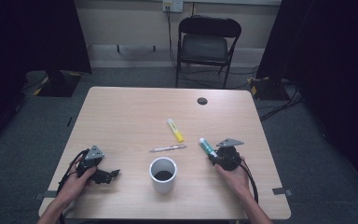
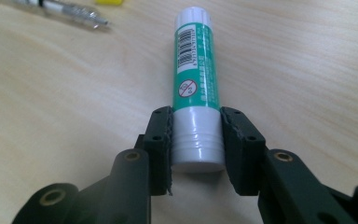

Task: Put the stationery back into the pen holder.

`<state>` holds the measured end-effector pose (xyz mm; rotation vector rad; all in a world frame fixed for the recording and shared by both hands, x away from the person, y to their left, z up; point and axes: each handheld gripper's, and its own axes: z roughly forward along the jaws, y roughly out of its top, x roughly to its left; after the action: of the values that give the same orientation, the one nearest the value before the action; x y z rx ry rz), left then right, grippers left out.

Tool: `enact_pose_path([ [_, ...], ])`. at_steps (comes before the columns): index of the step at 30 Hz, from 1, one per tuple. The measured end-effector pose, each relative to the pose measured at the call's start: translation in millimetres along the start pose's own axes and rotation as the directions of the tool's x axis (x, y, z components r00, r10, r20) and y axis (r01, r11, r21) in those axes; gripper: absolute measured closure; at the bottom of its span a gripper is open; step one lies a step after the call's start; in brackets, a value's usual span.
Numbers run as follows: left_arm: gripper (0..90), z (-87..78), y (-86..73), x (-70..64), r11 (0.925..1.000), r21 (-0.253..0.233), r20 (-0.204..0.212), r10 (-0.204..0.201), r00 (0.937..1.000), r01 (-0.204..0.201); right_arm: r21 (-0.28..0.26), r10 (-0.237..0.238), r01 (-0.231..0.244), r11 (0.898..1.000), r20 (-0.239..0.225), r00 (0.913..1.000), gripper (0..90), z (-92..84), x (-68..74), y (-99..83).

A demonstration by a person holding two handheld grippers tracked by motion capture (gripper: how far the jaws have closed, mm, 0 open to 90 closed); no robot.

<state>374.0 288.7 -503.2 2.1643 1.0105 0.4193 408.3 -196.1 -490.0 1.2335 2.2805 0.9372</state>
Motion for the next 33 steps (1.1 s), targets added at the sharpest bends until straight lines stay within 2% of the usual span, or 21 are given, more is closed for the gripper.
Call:
enact_pose_path([
  [8, 0.0, 0.0, 0.0, 0.0, 1.0000, 0.000, 0.000, 0.000, 1.0000, 0.000, 0.004, -0.023, 0.023, 1.000, -0.039, 0.9990, 65.0, -17.7, 11.8, -16.8],
  [9, 0.0, 0.0, 0.0, 0.0, 1.0000, 0.000, 0.000, 0.000, 1.0000, 0.000, 0.001, -0.035, 0.035, 0.999, -0.038, 0.9987, 65.0, -19.5, 12.4, -18.6],
  [12, 0.0, 0.0, 0.0, 0.0, 1.0000, 0.000, 0.000, 0.000, 1.0000, 0.000, -0.001, -0.028, 0.028, 1.000, -0.037, 0.9989, 64.5, -23.9, 16.0, -23.3],
  [14, 0.0, 0.0, 0.0, 0.0, 1.0000, 0.000, 0.000, 0.000, 1.0000, 0.000, -0.013, -0.009, 0.008, 1.000, -0.040, 0.9992, 61.5, -25.0, 16.8, -26.2],
  [17, 0.0, 0.0, 0.0, 0.0, 1.0000, 0.000, 0.000, 0.000, 1.0000, 0.000, -0.018, -0.016, 0.016, 1.000, -0.028, 0.9995, 53.8, -24.3, 19.5, -26.9],
  [26, 0.0, 0.0, 0.0, 0.0, 1.0000, 0.000, 0.000, 0.000, 1.0000, 0.000, -0.023, -0.023, 0.022, 0.999, -0.034, 0.9992, 55.3, -33.2, 17.5, -36.2],
  [33, 0.0, 0.0, 0.0, 0.0, 1.0000, 0.000, 0.000, 0.000, 1.0000, 0.000, -0.038, -0.025, 0.024, 0.999, -0.037, 0.9990, 57.8, -30.6, 16.2, -35.6],
])
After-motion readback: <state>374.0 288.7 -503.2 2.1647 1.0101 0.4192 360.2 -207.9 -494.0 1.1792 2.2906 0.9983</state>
